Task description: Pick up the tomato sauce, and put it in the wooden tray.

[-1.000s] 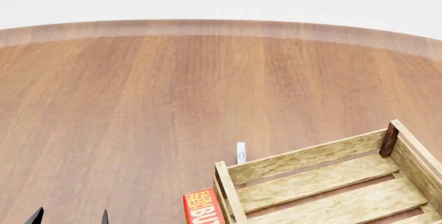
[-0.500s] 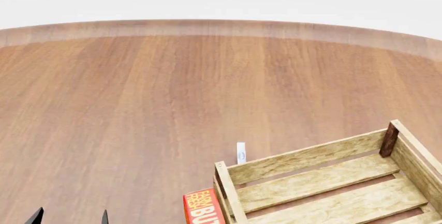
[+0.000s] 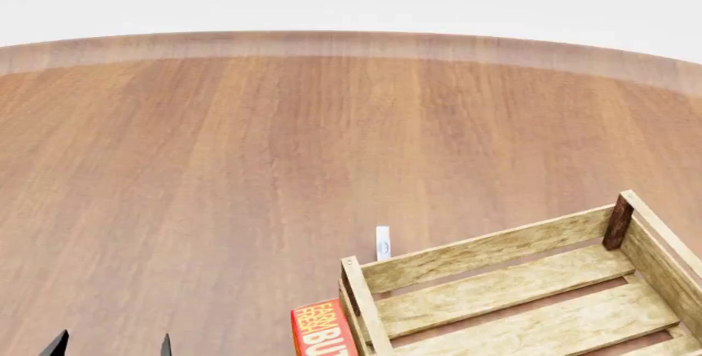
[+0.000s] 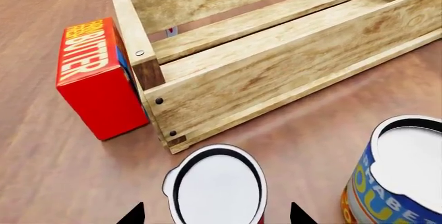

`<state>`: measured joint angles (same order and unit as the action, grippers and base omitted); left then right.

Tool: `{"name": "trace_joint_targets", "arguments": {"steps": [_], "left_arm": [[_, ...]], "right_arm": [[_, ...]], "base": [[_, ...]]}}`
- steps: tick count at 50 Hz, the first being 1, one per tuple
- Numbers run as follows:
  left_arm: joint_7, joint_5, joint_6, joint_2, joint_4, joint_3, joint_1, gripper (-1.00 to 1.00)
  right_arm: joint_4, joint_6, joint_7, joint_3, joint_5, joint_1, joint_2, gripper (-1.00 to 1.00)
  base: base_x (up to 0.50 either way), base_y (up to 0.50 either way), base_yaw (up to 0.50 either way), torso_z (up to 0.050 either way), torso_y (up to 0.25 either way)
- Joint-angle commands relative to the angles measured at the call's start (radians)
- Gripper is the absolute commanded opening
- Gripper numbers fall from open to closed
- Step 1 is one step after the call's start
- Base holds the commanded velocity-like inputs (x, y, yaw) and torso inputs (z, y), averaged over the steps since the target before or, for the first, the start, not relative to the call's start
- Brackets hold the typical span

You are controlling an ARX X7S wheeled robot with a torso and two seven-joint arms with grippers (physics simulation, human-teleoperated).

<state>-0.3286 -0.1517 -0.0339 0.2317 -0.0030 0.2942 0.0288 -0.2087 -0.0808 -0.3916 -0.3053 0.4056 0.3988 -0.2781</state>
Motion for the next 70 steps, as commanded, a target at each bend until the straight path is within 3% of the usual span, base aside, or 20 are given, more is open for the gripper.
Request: {"name": "trace_joint_targets", "arguments": {"steps": [1,12,13,32,45,59,70], "left_arm": [[0.043,-0.025,-0.017,-0.012,0.0,-0.021,-0.005,1.0],[0.037,-0.027,-0.014,-0.008,0.005,-0.016,-0.006,1.0],[0.037,-0.027,-0.014,-0.008,0.006,-0.016,-0.006,1.0],[0.032,-0.035,-0.019,-0.003,0.002,-0.009,-0.005,1.0],[0.024,-0.032,-0.019,0.001,0.0,-0.001,-0.002,1.0],[0.018,-0.038,-0.017,0.008,0.006,0.004,-0.002,1.0],[0.013,-0.042,-0.017,0.012,0.01,0.008,-0.004,1.0]], "right_arm": [[0.005,0.0,0.02,0.023,0.0,-0.001,0.012,1.0],[0.007,0.0,0.02,0.021,0.009,-0.004,0.009,1.0],[0.008,-0.002,0.018,0.021,0.009,-0.005,0.009,-1.0],[-0.014,0.01,0.017,0.003,0.0,0.002,-0.002,-1.0],[-0.397,0.145,-0.134,-0.095,-0.402,0.228,-0.073,-1.0],[-0.477,0.172,-0.166,-0.123,-0.479,0.285,-0.102,-1.0],[-0.572,0.038,-0.181,-0.064,-0.441,0.237,-0.116,-1.0]], "base": [[0.0,0.0,0.0,0.0,0.0],[0.0,0.0,0.0,0.0,0.0],[0.0,0.0,0.0,0.0,0.0],[0.0,0.0,0.0,0.0,0.0],[0.0,0.0,0.0,0.0,0.0],[0.0,0.0,0.0,0.0,0.0],[0.0,0.0,0.0,0.0,0.0]]}}
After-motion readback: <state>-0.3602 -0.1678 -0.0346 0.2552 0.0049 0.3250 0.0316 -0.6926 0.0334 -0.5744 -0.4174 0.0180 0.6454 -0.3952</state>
